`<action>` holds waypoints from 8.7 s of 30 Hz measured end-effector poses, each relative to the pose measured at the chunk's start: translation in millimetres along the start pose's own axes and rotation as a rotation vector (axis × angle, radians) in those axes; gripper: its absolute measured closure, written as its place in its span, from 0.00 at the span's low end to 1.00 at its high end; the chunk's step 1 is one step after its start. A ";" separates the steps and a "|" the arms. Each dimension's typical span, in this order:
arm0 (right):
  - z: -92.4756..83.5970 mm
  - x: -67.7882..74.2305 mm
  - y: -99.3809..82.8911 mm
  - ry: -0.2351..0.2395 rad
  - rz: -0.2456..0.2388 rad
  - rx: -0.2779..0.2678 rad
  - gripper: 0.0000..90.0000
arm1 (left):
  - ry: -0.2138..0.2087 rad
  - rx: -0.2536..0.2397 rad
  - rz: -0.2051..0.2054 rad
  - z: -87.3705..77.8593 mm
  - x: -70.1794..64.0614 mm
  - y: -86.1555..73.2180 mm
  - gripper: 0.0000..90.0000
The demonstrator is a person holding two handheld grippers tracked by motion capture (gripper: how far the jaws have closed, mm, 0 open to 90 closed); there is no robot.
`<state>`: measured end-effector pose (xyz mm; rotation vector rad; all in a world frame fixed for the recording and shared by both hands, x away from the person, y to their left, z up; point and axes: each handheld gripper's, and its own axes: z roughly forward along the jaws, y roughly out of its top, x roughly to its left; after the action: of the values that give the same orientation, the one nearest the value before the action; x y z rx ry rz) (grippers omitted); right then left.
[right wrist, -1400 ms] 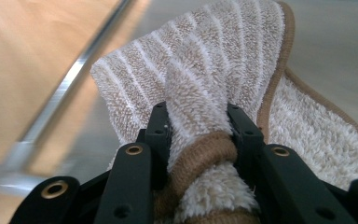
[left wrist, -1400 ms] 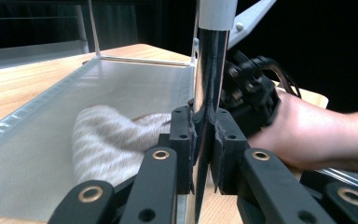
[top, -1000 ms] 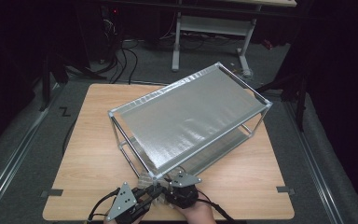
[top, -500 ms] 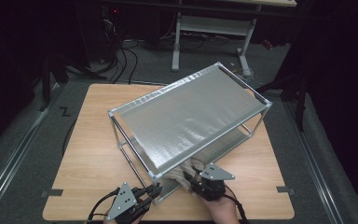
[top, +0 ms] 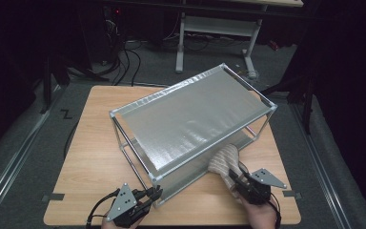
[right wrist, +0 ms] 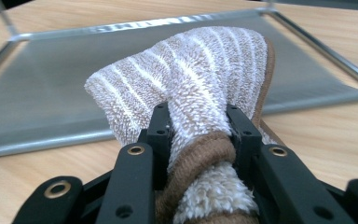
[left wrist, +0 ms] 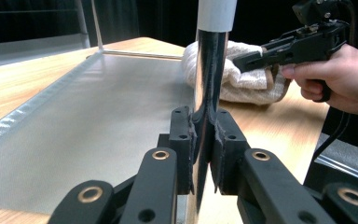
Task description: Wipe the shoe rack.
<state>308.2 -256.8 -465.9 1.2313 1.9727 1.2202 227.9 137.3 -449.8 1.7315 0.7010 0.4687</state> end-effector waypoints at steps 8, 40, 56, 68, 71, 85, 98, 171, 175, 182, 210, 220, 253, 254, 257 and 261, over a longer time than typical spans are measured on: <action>23.7 -24.4 12.8 -0.069 0.034 0.013 0.76 | -0.005 -0.001 -0.010 -0.5 -0.7 -0.4 0.89; 84.3 -10.4 25.4 -0.111 -0.050 0.109 0.76 | 0.091 -0.030 -0.038 -20.5 31.4 -7.6 0.89; -11.5 2.8 16.2 -0.105 -0.009 -0.166 0.76 | 0.103 -0.049 -0.041 -21.5 33.6 -10.5 0.88; -47.5 5.9 27.0 -0.129 -0.015 -0.324 0.76 | 0.089 -0.049 -0.045 -22.6 33.5 -10.7 0.88; -57.2 7.3 29.7 -0.138 -0.017 -0.362 0.76 | 0.088 -0.048 -0.043 -22.5 33.4 -10.5 0.88; -73.1 8.2 42.5 -0.167 -0.019 -0.522 0.76 | 0.082 -0.050 -0.045 -21.9 31.9 -10.7 0.88; -62.5 -9.0 70.3 -0.192 0.006 -0.549 0.76 | 0.060 -0.044 -0.032 -22.2 25.7 -10.8 0.88; 28.4 -20.6 136.0 -0.113 -0.016 -0.320 0.74 | 0.014 -0.046 -0.004 -19.0 14.9 -11.5 0.89; 25.1 7.3 131.7 -0.059 -0.037 -0.328 0.74 | 0.010 -0.045 -0.001 -17.7 13.7 -11.1 0.89; 19.7 62.2 123.3 0.041 -0.083 -0.352 0.74 | 0.001 -0.041 0.010 -15.5 10.9 -10.1 0.89; 0.5 192.3 102.7 0.323 -0.160 -0.405 0.74 | -0.012 -0.038 0.021 -13.2 7.5 -9.3 0.89; 3.3 178.9 103.4 0.259 -0.175 -0.415 0.75 | -0.009 -0.038 0.029 -13.4 7.4 -9.6 0.89; 24.2 6.7 130.1 -0.141 -0.036 -0.344 0.75 | -0.014 -0.046 0.009 -13.5 6.9 -10.6 0.89; 24.5 2.9 130.6 -0.149 -0.034 -0.344 0.75 | -0.014 -0.046 0.009 -13.5 6.9 -10.6 0.89; 25.9 -13.2 132.7 -0.190 -0.020 -0.343 0.75 | -0.014 -0.046 0.009 -13.5 6.9 -10.7 0.89; 27.1 -33.6 134.8 -0.242 -0.003 -0.342 0.75 | -0.014 -0.047 0.011 -13.6 7.0 -10.7 0.89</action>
<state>402.6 -250.3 -360.7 1.1388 1.5189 1.2768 222.1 153.7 -456.8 1.6942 0.6660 0.4772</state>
